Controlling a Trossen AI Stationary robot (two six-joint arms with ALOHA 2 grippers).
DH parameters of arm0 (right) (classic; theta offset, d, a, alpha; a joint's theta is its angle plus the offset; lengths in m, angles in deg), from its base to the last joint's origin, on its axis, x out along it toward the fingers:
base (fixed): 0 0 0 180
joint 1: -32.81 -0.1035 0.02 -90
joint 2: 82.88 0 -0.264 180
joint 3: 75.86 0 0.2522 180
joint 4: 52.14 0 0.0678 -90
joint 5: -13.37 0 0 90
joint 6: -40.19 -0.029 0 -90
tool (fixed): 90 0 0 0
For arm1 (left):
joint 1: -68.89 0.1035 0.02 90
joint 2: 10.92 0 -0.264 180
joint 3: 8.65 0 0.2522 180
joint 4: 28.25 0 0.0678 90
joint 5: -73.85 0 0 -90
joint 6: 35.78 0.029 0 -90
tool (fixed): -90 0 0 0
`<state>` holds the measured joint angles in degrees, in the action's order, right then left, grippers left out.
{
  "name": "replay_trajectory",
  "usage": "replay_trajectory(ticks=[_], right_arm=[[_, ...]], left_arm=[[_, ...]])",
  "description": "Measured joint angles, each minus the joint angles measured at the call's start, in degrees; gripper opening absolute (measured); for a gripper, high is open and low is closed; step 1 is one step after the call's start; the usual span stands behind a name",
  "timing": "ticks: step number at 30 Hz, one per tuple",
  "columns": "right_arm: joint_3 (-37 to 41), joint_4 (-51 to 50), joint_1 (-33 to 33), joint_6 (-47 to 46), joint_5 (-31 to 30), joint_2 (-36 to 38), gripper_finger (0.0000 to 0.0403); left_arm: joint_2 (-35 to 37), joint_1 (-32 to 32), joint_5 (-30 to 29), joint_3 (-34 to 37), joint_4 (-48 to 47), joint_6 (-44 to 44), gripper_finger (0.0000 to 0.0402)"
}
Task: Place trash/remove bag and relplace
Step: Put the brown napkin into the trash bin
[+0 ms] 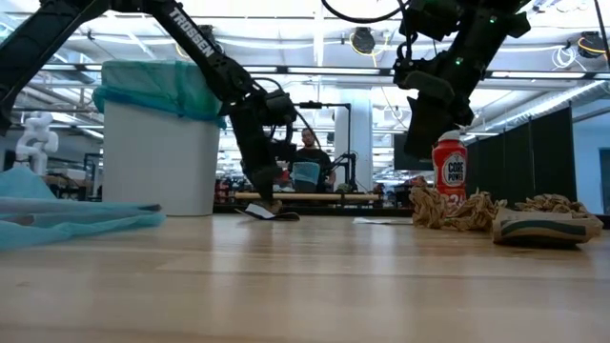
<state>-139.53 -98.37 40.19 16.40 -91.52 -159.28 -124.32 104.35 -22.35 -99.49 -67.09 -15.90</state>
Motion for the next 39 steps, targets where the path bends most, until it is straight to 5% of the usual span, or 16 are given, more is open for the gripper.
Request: replay_trajectory(ticks=[17,32,39], right_arm=[[0.0,1.2,0.0,0.9,0.2,0.0,0.0212],[0.0,1.6,0.0,2.2,0.2,0.0,0.0212],[0.0,2.6,0.0,2.1,0.2,0.0,0.0212]], left_arm=[[19.7,-7.9,-2.9,-5.5,-2.9,0.0,0.0001],[45.4,-8.1,-29.8,-6.0,-10.2,0.1,0.0000],[44.9,-0.2,-30.7,-6.0,-20.2,-1.5,0.0000]])
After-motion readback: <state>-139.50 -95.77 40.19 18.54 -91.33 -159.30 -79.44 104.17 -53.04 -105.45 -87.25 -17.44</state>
